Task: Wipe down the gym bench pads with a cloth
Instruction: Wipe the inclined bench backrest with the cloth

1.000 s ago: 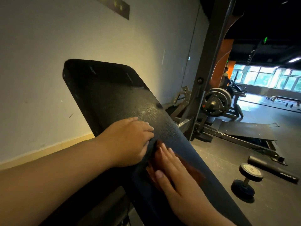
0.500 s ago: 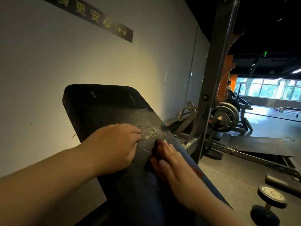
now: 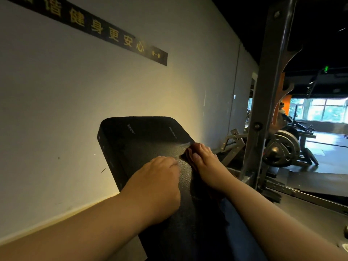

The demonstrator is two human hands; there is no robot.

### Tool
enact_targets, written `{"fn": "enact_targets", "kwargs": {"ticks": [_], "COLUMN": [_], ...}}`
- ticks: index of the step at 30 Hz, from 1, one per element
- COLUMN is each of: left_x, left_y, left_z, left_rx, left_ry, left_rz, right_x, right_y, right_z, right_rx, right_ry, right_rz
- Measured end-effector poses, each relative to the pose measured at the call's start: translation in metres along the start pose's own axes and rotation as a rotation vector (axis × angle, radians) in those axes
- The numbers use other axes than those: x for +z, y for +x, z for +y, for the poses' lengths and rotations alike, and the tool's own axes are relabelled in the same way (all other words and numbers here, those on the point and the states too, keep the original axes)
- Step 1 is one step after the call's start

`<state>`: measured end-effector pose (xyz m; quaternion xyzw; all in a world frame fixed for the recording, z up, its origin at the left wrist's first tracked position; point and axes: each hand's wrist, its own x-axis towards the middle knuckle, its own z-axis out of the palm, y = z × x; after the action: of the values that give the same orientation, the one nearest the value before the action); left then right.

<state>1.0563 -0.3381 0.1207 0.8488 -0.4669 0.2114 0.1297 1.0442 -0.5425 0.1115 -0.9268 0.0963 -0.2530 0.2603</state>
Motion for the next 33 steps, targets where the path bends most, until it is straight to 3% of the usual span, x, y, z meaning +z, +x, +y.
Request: {"fn": "enact_targets", "kwargs": {"ticks": [5, 7, 10, 12, 17, 23, 28, 33], "left_x": [-0.024, -0.033, -0.033, -0.029, -0.026, -0.022, -0.024, -0.017], "left_y": [0.024, 0.034, 0.042, 0.043, 0.041, 0.038, 0.032, 0.020], "left_z": [-0.034, -0.050, -0.063, -0.061, -0.064, -0.066, -0.066, -0.054], "left_rx": [-0.037, -0.053, -0.092, -0.086, -0.068, -0.085, -0.088, -0.093], "left_ry": [0.031, 0.072, 0.087, 0.095, 0.044, 0.060, 0.071, 0.110], "left_rz": [0.022, 0.048, 0.081, 0.093, 0.168, 0.267, 0.364, 0.351], "right_x": [0.019, 0.013, 0.001, 0.005, 0.020, 0.008, 0.025, 0.012], "right_y": [0.023, 0.033, 0.060, 0.073, 0.070, 0.098, 0.058, 0.082], "right_z": [-0.039, -0.030, -0.017, -0.029, -0.063, -0.048, -0.078, -0.053], "right_rx": [-0.253, -0.243, -0.100, -0.103, -0.367, -0.179, -0.465, -0.186], "right_ry": [0.020, 0.019, 0.030, 0.001, -0.023, -0.074, -0.029, -0.012], "right_rz": [-0.079, -0.112, 0.015, 0.039, -0.084, 0.039, -0.126, 0.057]}}
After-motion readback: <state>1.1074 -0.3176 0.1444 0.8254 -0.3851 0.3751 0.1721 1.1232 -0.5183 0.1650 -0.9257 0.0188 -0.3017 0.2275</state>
